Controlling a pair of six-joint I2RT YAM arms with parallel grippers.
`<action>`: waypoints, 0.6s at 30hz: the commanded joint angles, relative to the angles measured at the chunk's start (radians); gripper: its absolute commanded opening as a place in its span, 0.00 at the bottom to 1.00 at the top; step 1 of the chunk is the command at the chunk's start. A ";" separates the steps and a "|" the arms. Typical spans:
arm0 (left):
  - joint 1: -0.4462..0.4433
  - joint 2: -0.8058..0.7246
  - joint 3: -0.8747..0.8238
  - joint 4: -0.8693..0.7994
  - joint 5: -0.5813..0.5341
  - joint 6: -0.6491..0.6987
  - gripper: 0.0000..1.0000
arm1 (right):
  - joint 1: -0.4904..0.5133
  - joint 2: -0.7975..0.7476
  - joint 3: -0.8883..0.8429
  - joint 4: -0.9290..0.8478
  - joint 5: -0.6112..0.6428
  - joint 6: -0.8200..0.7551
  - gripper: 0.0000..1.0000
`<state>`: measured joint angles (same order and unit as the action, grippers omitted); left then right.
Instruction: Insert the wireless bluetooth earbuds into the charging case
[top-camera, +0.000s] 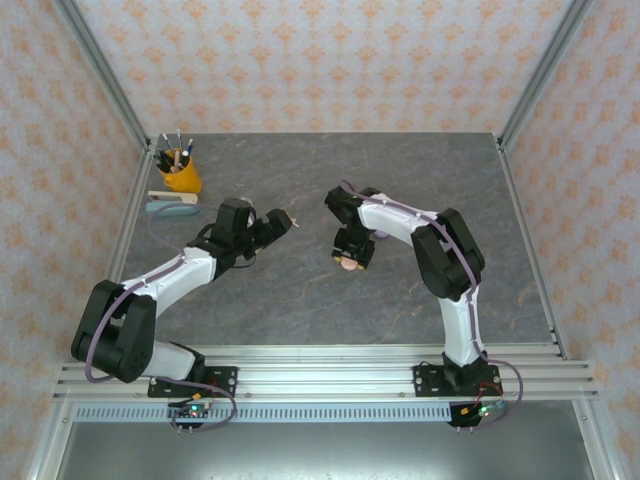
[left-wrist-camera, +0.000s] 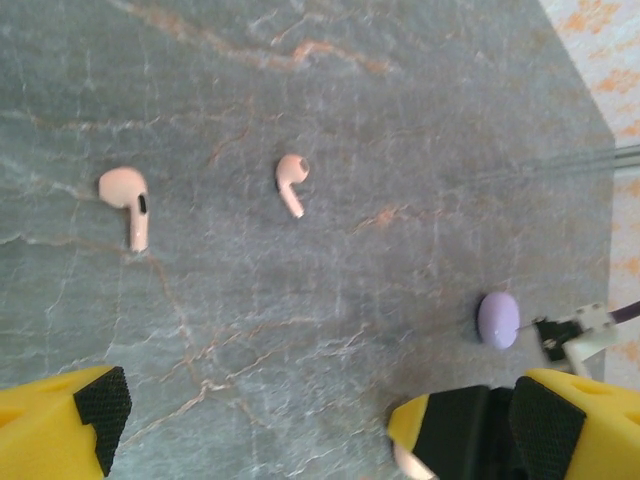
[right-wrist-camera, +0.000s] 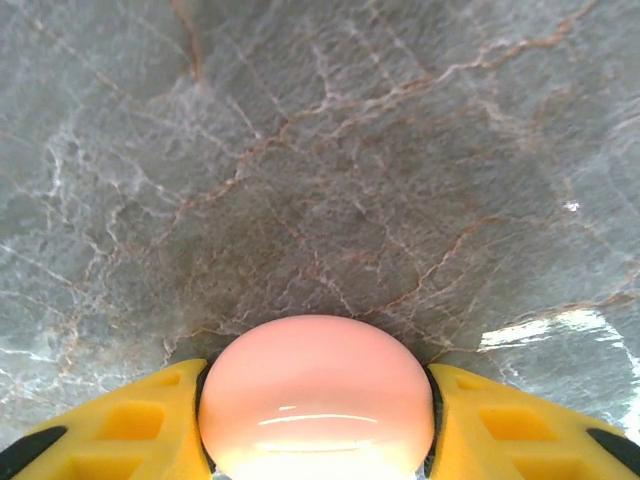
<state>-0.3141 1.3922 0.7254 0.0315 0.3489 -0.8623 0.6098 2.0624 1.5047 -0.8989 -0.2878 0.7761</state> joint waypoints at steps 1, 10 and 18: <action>-0.009 -0.007 -0.049 0.106 0.044 0.029 1.00 | -0.018 -0.035 -0.010 0.058 0.047 0.088 0.44; -0.083 0.078 -0.092 0.274 0.148 0.049 1.00 | -0.030 -0.013 0.026 0.064 0.016 0.141 0.44; -0.141 0.189 -0.089 0.401 0.168 0.039 1.00 | -0.048 -0.006 0.040 0.065 -0.002 0.161 0.44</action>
<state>-0.4397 1.5570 0.6430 0.3416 0.4953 -0.8364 0.5747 2.0613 1.5101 -0.8520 -0.3008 0.9134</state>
